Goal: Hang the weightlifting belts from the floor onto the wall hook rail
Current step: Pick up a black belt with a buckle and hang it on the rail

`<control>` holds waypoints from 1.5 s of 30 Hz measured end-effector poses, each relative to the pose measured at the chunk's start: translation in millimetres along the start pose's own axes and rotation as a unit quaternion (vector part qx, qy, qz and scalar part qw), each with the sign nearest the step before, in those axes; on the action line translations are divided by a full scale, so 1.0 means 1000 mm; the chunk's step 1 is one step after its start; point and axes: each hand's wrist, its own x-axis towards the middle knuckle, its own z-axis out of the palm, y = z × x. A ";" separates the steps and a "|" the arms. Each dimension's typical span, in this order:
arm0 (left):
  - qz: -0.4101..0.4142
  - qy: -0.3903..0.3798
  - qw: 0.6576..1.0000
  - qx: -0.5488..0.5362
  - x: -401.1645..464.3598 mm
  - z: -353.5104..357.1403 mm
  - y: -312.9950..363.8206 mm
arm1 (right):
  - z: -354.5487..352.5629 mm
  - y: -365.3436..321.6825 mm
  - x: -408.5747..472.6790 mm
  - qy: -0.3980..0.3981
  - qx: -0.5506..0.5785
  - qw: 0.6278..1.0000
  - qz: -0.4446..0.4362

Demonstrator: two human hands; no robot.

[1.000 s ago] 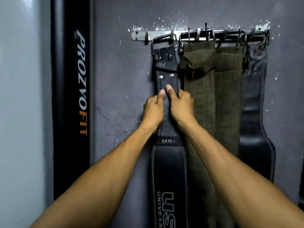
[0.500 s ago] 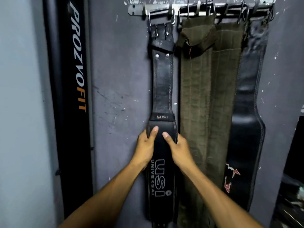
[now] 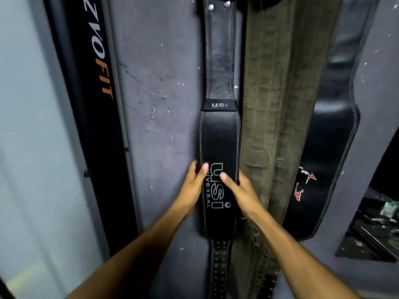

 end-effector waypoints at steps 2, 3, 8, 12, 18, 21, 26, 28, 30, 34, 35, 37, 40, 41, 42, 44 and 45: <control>-0.044 -0.030 0.998 -0.016 -0.018 0.000 -0.027 | 0.002 0.022 -0.019 -0.007 -0.021 0.999 0.039; -0.045 -0.035 0.998 -0.004 -0.028 0.004 -0.031 | 0.004 0.029 -0.024 0.005 -0.033 0.998 0.046; -0.053 0.039 0.998 0.009 -0.050 0.016 -0.028 | 0.007 0.039 -0.035 0.094 -0.084 0.992 0.033; -0.064 0.048 0.997 -0.009 -0.074 0.026 -0.017 | 0.006 0.027 -0.053 0.092 -0.073 0.993 0.027; -0.165 -0.026 0.986 0.023 -0.152 0.023 -0.064 | -0.012 0.043 -0.119 0.031 0.008 0.995 0.098; -0.223 -0.040 0.973 0.051 -0.201 0.023 -0.093 | -0.026 0.061 -0.166 -0.038 -0.004 0.991 0.130; -0.211 -0.001 0.973 0.098 -0.242 0.026 -0.109 | -0.028 0.068 -0.219 -0.045 -0.071 0.979 0.186; -0.194 0.017 0.974 0.115 -0.247 0.022 -0.114 | -0.025 0.068 -0.226 -0.025 -0.097 0.979 0.180; -0.180 0.027 0.974 0.139 -0.250 0.020 -0.110 | -0.023 0.064 -0.229 -0.012 -0.109 0.978 0.178; -0.178 0.034 0.976 0.124 -0.259 0.018 -0.108 | -0.017 0.061 -0.237 -0.010 -0.077 0.977 0.198; -0.177 0.035 0.976 0.121 -0.263 0.019 -0.110 | -0.016 0.061 -0.240 -0.013 -0.064 0.977 0.202; -0.188 0.024 0.971 0.145 -0.277 0.019 -0.120 | -0.014 0.068 -0.252 -0.014 -0.072 0.973 0.219; -0.215 0.038 0.962 0.164 -0.308 0.014 -0.148 | -0.015 0.092 -0.287 -0.025 -0.089 0.955 0.283; -0.229 0.046 0.960 0.155 -0.322 0.010 -0.160 | -0.015 0.103 -0.303 -0.019 -0.095 0.947 0.308; -0.242 0.052 0.958 0.148 -0.335 0.006 -0.173 | -0.016 0.116 -0.316 -0.008 -0.107 0.936 0.335; -0.273 0.057 0.950 0.140 -0.369 -0.002 -0.190 | -0.016 0.135 -0.349 -0.005 -0.131 0.912 0.390; -0.292 0.056 0.946 0.131 -0.383 -0.005 -0.195 | -0.017 0.139 -0.362 -0.009 -0.140 0.901 0.410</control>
